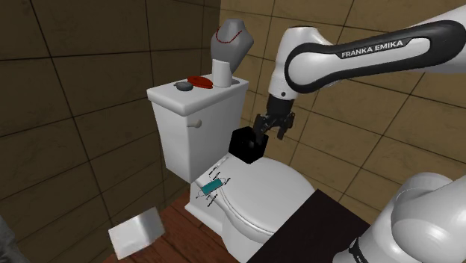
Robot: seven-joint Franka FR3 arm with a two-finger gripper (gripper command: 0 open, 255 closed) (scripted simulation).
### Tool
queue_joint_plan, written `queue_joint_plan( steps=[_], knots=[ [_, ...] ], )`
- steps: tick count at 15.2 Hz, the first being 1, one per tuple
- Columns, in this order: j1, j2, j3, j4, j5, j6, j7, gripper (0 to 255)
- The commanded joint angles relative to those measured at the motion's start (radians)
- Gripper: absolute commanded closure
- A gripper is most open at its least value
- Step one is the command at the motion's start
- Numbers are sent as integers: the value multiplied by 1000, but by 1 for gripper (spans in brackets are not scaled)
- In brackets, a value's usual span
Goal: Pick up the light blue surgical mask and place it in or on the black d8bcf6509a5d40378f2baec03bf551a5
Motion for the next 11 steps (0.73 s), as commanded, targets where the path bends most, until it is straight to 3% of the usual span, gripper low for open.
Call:
queue_joint_plan(
  steps=[1, 11],
  knots=[
    [-1, 70, 16, 0, -6, 72, 24, 0],
    [-2, 453, 75, 107, -99, 337, 184, 0]
  ],
)
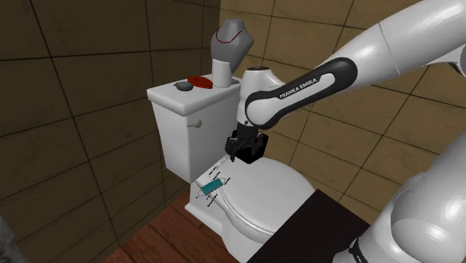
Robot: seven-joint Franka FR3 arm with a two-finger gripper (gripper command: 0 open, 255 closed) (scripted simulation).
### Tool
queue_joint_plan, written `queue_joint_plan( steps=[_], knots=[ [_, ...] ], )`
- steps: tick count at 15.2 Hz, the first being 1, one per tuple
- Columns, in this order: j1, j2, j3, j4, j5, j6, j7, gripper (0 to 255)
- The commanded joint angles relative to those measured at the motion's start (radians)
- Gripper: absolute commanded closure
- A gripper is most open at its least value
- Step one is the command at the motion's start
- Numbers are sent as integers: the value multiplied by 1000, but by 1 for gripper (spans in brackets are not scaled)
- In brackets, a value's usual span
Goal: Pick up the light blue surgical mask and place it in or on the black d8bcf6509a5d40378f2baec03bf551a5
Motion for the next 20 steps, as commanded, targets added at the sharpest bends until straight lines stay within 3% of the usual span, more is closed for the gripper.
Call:
queue_joint_plan(
  steps=[1, 11, 17, 20],
  knots=[
    [1, 95, 5, 46, -32, 47, 39, 0],
    [63, 499, -39, 305, -173, 169, 207, 0],
    [109, 740, -79, 525, -211, 180, 265, 0],
    [115, 787, -87, 556, -215, 194, 271, 0]
  ],
)
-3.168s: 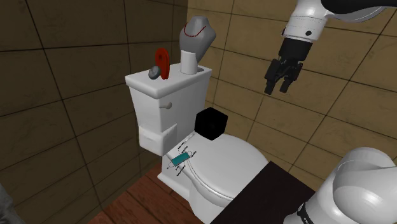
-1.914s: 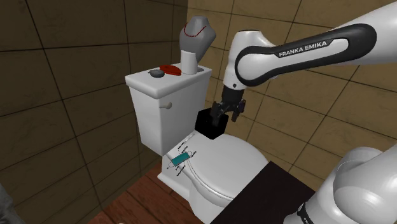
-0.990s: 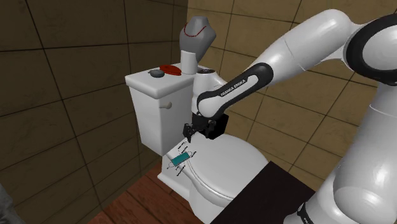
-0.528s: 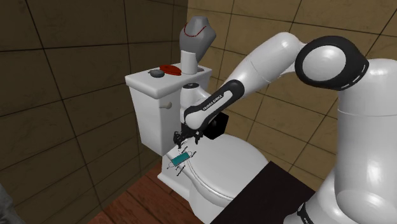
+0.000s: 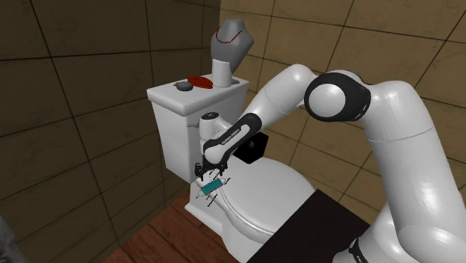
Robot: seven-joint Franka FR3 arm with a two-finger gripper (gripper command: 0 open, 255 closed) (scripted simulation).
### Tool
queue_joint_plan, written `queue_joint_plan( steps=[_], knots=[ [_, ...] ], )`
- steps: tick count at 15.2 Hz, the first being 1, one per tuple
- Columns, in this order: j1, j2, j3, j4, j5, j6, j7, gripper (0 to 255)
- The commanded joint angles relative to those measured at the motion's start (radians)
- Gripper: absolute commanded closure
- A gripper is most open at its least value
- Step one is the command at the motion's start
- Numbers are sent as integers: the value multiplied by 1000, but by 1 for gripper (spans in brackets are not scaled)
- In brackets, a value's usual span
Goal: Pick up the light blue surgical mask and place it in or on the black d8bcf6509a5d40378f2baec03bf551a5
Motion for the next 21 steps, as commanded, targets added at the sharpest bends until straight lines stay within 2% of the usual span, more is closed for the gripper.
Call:
queue_joint_plan(
  steps=[1, 6, 13, 14, 21],
  knots=[
    [2, 25, -4, 11, -4, 15, 3, 0],
    [5, 77, -12, 28, -10, 50, 7, 0],
    [5, 77, -12, 28, -10, 50, 7, 0],
    [5, 77, -12, 28, -10, 50, 7, 255],
    [4, 77, -12, 28, -10, 49, 7, 255]
  ],
)
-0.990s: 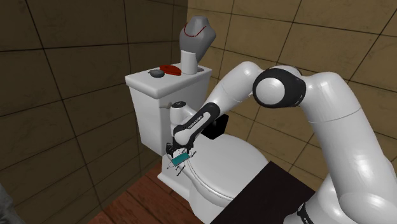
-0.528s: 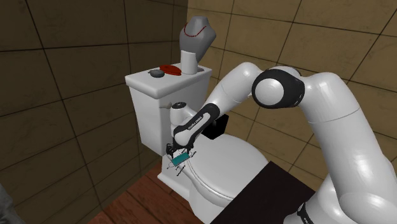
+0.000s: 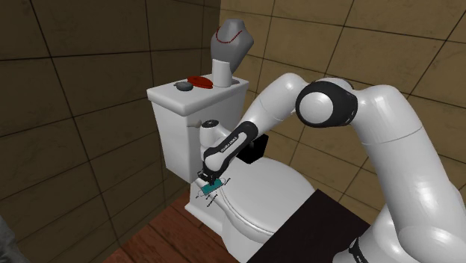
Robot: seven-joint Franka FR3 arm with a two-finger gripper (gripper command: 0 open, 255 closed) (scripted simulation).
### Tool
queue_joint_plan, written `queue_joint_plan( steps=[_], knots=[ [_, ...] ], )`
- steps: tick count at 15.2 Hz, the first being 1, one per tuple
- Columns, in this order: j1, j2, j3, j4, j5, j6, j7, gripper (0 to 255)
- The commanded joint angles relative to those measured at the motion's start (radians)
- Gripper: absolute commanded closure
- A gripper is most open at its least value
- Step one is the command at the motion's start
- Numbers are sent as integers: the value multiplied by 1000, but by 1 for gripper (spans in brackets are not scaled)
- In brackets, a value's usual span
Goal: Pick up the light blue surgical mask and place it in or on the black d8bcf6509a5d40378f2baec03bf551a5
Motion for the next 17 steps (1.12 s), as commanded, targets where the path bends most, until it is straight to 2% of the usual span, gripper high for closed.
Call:
queue_joint_plan(
  steps=[1, 17],
  knots=[
    [0, 0, 0, 0, 0, 0, 0, 255],
    [-17, -171, 24, -58, 24, -114, -24, 255]
  ],
)
